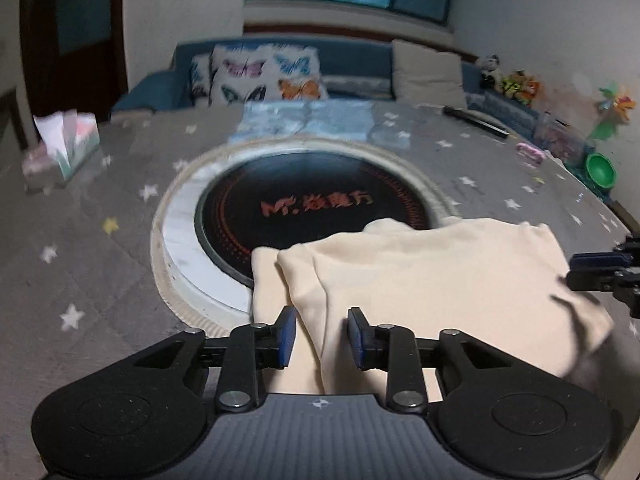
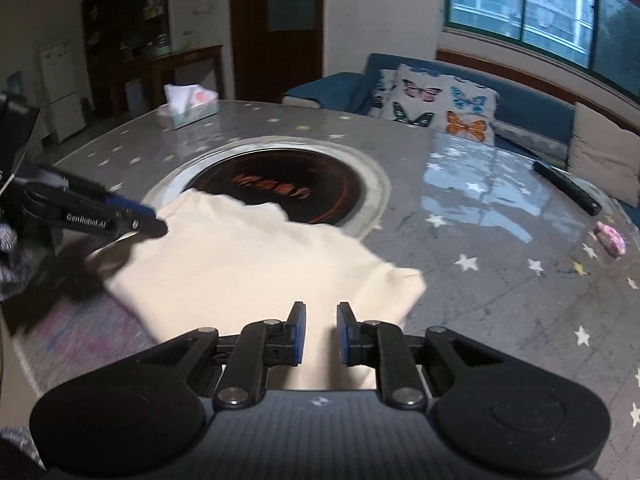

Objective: Fold clothes

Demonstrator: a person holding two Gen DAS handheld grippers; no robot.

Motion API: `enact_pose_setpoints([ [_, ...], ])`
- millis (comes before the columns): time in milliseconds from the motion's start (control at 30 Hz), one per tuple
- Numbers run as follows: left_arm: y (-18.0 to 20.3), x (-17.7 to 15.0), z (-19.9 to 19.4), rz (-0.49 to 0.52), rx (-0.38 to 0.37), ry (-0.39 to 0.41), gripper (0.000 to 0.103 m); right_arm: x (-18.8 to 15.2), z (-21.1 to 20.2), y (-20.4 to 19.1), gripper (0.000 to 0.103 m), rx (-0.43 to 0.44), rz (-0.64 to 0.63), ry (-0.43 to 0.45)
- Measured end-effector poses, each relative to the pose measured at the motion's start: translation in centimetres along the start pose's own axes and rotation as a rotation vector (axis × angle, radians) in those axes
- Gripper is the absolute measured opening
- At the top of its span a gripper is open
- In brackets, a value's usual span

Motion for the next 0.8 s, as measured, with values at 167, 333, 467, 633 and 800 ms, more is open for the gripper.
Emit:
enact_pose_setpoints([
  [167,-0.3,0.1,0.7,-0.033,-0.021,-0.007,0.019,-0.2,1.1,1.8,0.016,-0.027,0.072,-0.004],
  [333,0.1,0.6,-1.4,-0.057,-0.015,0.060,0.007,-0.3,1.2,2.2,0.016,-0.039,0.100,0.006],
  [467,0.8,0.5,-3.7,-0.013,0.030,0.117,0.007,-0.3,1.5,2.2,0.019,-0.031,0.113,0.019],
  [633,-0.5,-1.0,-2.0,-0.045,0.059,0.029,0.009,-0.5,2.6,2.3,0.019,-0.031,0.132,0.010],
  [800,-0.8,-0.2,-2.5,-0.042,0.106,0.048,0.020,1.1,2.2,2.3,0.019,-0.041,0.130,0.064],
])
Point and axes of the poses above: each gripper's, at about its wrist camera, not at the fingertips, and z roughly the way its jaws point, y to its right, x to its top, the point moved 3 cm from there along z, roughly the way its jaws point, and after that the axes turned 4 degrees about -x, right-handed, at the moved point
